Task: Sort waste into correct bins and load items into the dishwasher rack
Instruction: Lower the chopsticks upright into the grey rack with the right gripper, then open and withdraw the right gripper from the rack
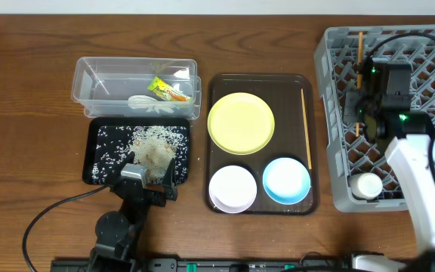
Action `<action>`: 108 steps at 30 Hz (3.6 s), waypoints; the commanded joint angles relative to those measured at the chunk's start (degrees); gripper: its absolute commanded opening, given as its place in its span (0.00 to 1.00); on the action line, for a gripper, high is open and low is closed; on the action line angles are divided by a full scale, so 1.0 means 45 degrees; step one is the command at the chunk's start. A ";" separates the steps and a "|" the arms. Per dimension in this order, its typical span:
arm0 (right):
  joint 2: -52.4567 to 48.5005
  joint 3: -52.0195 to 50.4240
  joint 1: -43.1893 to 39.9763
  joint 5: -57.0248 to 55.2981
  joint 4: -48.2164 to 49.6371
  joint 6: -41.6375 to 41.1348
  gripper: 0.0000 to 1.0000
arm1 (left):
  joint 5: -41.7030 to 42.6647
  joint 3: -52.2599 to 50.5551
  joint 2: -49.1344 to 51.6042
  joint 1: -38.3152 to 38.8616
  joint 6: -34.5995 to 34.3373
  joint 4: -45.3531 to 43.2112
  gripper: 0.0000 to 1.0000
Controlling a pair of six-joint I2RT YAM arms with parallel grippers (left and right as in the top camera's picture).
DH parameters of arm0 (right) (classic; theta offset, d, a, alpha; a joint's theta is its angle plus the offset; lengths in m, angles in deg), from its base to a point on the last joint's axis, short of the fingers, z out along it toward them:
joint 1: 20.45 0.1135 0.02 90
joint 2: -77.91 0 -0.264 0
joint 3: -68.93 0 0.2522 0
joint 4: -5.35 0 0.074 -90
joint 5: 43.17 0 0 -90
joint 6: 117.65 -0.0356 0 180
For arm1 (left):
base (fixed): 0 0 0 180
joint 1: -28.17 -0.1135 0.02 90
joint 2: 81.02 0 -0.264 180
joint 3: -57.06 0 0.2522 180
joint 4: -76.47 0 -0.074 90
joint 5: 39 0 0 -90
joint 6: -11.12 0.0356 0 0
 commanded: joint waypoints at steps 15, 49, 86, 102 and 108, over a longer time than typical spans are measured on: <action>-0.0121 -0.0049 0.1137 0.3274 -0.0617 -0.0704 0.67 | -0.0117 -0.0151 -0.0029 -0.0092 0.0121 0.0534 0.99; -0.5741 -0.1127 0.3915 -0.0136 0.1360 -0.3614 0.04 | -0.0112 -0.0151 -0.0029 -0.0092 0.0121 0.0534 0.99; -0.1248 -0.0063 -0.0393 0.0068 0.1559 0.0845 0.03 | -0.0117 -0.0151 -0.0029 -0.0092 0.0121 0.0534 0.99; 0.0102 -0.0058 -0.0015 0.0957 0.0345 -0.0573 0.67 | -0.0117 -0.0151 -0.0029 -0.0092 0.0121 0.0534 0.99; 0.3512 -0.0058 0.0753 0.5056 -0.0393 -0.0534 0.66 | -0.0117 -0.0151 -0.0029 -0.0092 0.0121 0.0534 0.99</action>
